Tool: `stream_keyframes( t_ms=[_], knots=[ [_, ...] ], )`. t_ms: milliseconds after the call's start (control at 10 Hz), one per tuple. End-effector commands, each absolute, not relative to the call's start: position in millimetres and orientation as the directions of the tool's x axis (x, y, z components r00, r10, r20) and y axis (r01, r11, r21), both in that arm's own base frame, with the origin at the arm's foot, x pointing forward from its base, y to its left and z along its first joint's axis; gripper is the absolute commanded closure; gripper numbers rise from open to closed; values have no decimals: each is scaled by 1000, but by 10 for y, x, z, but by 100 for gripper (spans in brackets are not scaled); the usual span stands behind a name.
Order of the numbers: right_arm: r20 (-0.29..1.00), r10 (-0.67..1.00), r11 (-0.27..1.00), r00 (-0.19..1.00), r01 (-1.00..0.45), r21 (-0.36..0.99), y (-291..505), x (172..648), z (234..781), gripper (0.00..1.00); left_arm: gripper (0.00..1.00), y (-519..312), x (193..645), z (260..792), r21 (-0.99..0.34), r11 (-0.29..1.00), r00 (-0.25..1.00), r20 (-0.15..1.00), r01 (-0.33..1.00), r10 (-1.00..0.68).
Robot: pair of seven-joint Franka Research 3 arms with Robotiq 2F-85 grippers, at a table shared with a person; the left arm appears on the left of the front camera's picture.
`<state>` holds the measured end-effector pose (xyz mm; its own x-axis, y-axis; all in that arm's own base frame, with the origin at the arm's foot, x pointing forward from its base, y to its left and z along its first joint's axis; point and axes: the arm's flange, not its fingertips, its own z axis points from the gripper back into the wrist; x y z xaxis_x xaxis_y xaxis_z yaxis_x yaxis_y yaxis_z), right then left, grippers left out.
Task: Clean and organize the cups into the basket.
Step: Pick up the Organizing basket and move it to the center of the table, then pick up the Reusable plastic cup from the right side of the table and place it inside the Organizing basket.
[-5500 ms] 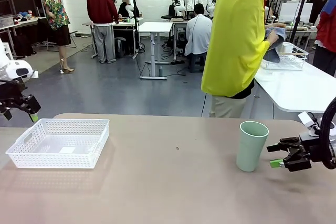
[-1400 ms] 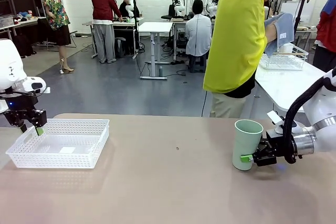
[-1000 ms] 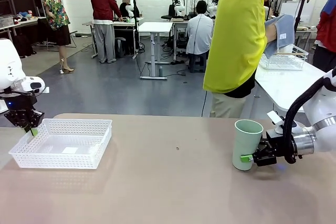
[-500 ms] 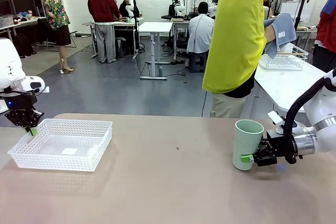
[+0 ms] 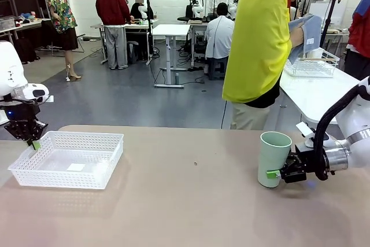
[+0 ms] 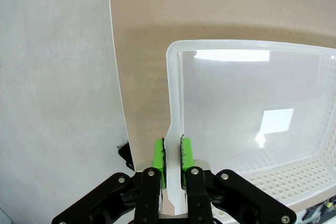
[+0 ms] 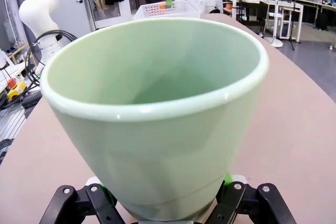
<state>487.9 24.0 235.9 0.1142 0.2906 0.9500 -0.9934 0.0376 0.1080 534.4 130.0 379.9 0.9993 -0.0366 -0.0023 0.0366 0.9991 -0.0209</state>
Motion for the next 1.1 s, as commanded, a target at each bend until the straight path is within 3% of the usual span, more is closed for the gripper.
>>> stream_keyframes(
  t_ms=[0,300,1000],
  knots=[
    [944,312,44,107,-994,98,173,4775,2587,96,100,1290,5239,4211,-100,995,999,-37,-28,25],
    [950,299,87,84,-994,61,-73,4680,2962,96,100,999,4983,4668,-109,991,997,2,-83,83],
    [955,281,148,91,-988,51,-540,4500,3328,96,100,427,5297,4342,-61,988,986,-98,-140,134]
  ],
)
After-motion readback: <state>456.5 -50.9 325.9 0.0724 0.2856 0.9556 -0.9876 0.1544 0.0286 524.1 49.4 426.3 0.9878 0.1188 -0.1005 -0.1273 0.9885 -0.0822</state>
